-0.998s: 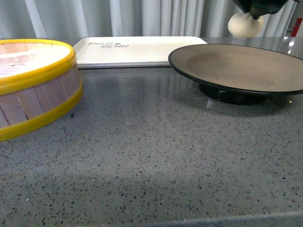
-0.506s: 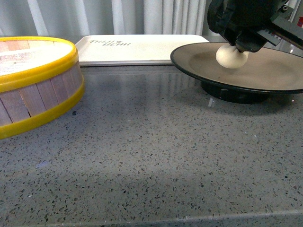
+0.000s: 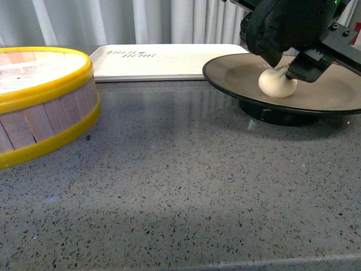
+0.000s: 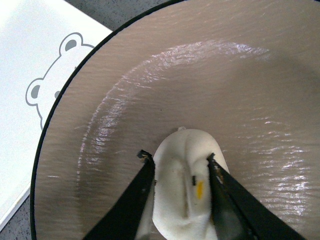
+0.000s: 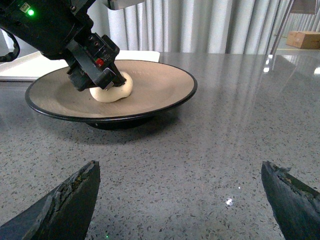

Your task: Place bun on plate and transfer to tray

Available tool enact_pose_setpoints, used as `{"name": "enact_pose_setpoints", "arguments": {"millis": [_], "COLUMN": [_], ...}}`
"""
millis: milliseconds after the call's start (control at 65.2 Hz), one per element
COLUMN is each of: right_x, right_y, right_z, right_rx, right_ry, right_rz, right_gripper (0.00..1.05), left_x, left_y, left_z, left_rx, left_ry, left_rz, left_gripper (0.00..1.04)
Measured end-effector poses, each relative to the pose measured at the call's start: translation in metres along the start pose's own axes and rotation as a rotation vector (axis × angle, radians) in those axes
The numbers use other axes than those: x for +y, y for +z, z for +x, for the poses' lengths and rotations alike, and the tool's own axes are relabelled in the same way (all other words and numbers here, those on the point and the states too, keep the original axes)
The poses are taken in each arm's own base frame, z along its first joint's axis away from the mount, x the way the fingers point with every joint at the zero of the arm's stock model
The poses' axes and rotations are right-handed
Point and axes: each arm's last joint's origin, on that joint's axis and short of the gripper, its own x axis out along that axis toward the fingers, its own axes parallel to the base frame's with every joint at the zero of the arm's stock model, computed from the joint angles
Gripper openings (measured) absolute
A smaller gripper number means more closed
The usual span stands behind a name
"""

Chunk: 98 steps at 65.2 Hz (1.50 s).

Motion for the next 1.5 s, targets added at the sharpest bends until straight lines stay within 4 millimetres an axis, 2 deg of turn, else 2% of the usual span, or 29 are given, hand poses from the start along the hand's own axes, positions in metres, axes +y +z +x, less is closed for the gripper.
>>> {"name": "enact_pose_setpoints", "arguments": {"millis": [399,767,875,1044,1136,1212,1243,1305,1504], "right_x": [0.000,0.000,0.000,0.000,0.000,0.000,0.000,0.000,0.000], "right_y": [0.000,0.000,0.000,0.000,0.000,0.000,0.000,0.000,0.000], "right_z": [0.000,0.000,0.000,0.000,0.000,0.000,0.000,0.000,0.000], "right_rx": [0.000,0.000,0.000,0.000,0.000,0.000,0.000,0.000,0.000], "right_ry": [0.000,0.000,0.000,0.000,0.000,0.000,0.000,0.000,0.000], "right_rz": [0.000,0.000,0.000,0.000,0.000,0.000,0.000,0.000,0.000], "right_gripper": [0.96,0.96,0.96,0.96,0.96,0.96,0.96,0.96,0.96], "left_x": [0.001,0.008,0.021,0.058,0.088,0.111,0.118,0.134,0.151], "left_y": [0.006,0.016,0.021,0.018,0.004,-0.015,-0.024,-0.055,-0.123], "left_z": [-0.008,-0.021,-0.037,-0.086,-0.120,-0.150,-0.160,-0.190,-0.240], "left_rx": [-0.004,-0.057,-0.127,-0.251,-0.304,-0.333,-0.333,-0.339,-0.319], "left_ry": [-0.008,0.004,0.049,0.146,0.223,0.279,0.301,0.346,0.420], "left_rz": [-0.009,-0.033,-0.060,-0.122,-0.165,-0.196,-0.207,-0.236,-0.314], "left_gripper": [1.00,0.98,0.98,0.98,0.98,0.98,0.98,0.98,0.98]}}
